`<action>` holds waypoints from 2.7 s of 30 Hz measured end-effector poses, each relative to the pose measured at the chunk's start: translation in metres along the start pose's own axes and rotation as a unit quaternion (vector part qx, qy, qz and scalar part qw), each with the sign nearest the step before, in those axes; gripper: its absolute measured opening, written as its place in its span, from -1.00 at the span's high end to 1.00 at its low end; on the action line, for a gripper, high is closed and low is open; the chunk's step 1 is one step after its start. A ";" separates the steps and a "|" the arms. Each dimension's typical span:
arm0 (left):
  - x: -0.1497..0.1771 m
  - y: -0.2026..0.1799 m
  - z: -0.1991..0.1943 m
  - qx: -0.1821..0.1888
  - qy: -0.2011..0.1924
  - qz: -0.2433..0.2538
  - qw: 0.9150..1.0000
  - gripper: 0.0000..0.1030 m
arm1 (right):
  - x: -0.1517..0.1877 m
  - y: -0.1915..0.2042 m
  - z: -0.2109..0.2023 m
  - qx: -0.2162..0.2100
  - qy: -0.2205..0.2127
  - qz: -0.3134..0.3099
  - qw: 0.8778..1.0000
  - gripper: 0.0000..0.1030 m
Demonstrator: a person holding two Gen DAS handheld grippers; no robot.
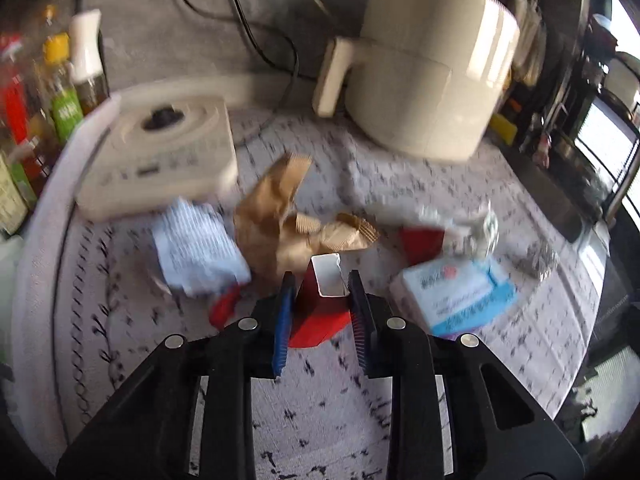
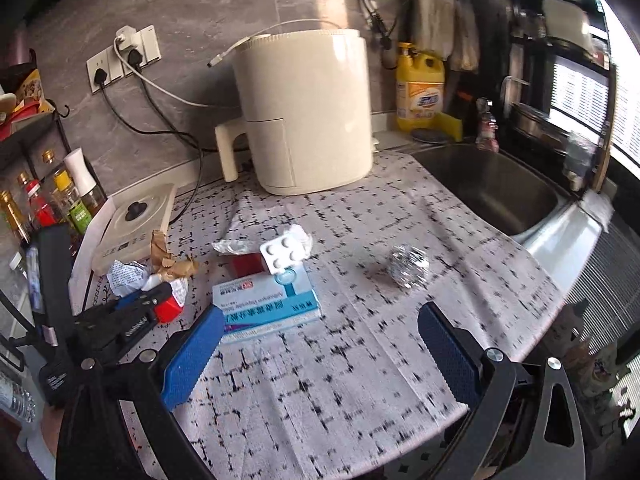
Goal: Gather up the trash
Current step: 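Grasp the red paper with the left tool while the right tool grasps the white pill blister pack, then carry the red paper and blister pack over the white bucket with both tools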
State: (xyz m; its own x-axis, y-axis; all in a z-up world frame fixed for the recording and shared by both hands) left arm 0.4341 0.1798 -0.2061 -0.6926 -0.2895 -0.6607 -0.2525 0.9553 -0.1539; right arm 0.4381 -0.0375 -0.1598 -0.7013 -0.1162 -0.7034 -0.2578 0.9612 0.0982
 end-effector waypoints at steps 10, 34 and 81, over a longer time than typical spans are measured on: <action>-0.037 0.001 -0.014 -0.026 -0.041 -0.026 0.998 0.49 | -0.036 0.022 0.058 -0.065 0.023 -0.036 0.997 -0.77; -0.035 0.001 -0.001 -0.025 -0.028 -0.024 0.999 0.48 | -0.024 0.036 0.090 -0.076 0.066 -0.056 0.993 0.19; 0.171 -0.312 -0.104 0.213 0.025 0.234 0.948 0.48 | 0.198 -0.251 -0.192 0.171 -0.003 0.204 0.964 0.17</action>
State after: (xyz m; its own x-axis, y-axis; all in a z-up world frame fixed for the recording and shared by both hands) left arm 0.3238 -0.1737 -0.1950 -0.6952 0.1790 -0.6961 0.3787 0.9144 -0.1430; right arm 0.2362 -0.3502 -0.1889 -0.6933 0.2896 -0.6599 0.2732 0.9530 0.1312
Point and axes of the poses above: each gripper's, at about its wrist camera, not at the fingertips, and z roughly the way its jaws point, y to its left, x to its underside, the point moved 8 cm from there along z, roughly the way its jaws point, and after that the axes turned 4 degrees about y, right-handed, at the moved point
